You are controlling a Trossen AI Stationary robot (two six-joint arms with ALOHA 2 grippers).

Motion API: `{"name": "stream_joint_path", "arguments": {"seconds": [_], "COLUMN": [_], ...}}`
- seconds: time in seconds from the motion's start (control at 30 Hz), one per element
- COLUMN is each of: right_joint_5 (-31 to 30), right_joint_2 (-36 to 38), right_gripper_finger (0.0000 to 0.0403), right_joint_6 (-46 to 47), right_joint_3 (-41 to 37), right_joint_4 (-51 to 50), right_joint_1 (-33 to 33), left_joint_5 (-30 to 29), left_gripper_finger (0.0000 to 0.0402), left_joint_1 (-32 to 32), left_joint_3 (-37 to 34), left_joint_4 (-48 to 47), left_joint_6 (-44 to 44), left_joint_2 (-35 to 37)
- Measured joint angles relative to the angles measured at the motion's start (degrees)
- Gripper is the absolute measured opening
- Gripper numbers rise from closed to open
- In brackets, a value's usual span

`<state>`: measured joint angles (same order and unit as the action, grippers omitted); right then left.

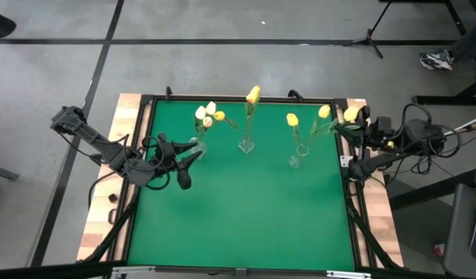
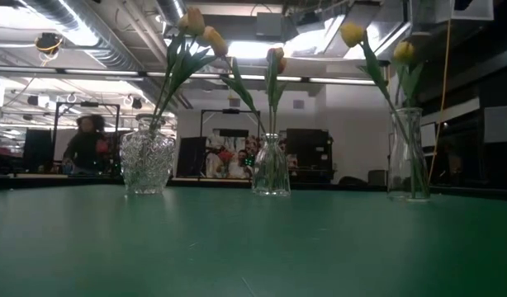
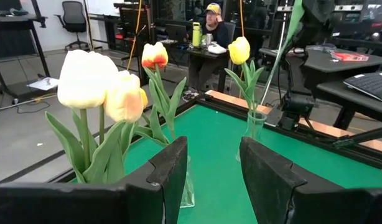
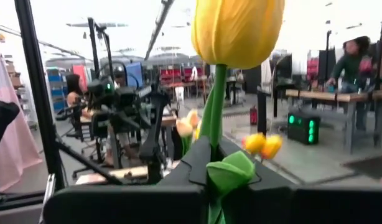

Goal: Sort flowers into vase by color
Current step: Put the yellow flower into the right transparent vase

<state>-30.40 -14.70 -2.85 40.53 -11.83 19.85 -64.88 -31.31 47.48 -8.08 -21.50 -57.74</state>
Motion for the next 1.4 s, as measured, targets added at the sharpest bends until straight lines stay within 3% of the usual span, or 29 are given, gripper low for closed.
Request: {"name": "stream_joint_path", "arguments": {"seconds": [0.63,0.87,1.4], "right_joint_5": [-6.9,-13.3,-13.6], "right_joint_2": [-0.1,-0.1,0.0], "right_gripper_finger": [0.0017,0.0022,0.0163], "right_joint_6": [7.4,12.5,13.1], "right_joint_3": [-2.7,-6.2,-6.2], "right_joint_4": [-11.2,-11.7,-15.0], "right_joint_1": [0.0,0.0,0.0], "left_joint_5": [0.0,0.0,0.0], "left_gripper_finger": [0.0145,0.0145,0.0145], "left_joint_1": [0.0,0.0,0.0], "left_joint_3": [0.0,0.0,0.0], "left_joint_4": [0.0,0.0,0.0], "left_joint_6": [0.0,0.0,0.0], "left_joint_2": [0.0,0.0,0.0]}}
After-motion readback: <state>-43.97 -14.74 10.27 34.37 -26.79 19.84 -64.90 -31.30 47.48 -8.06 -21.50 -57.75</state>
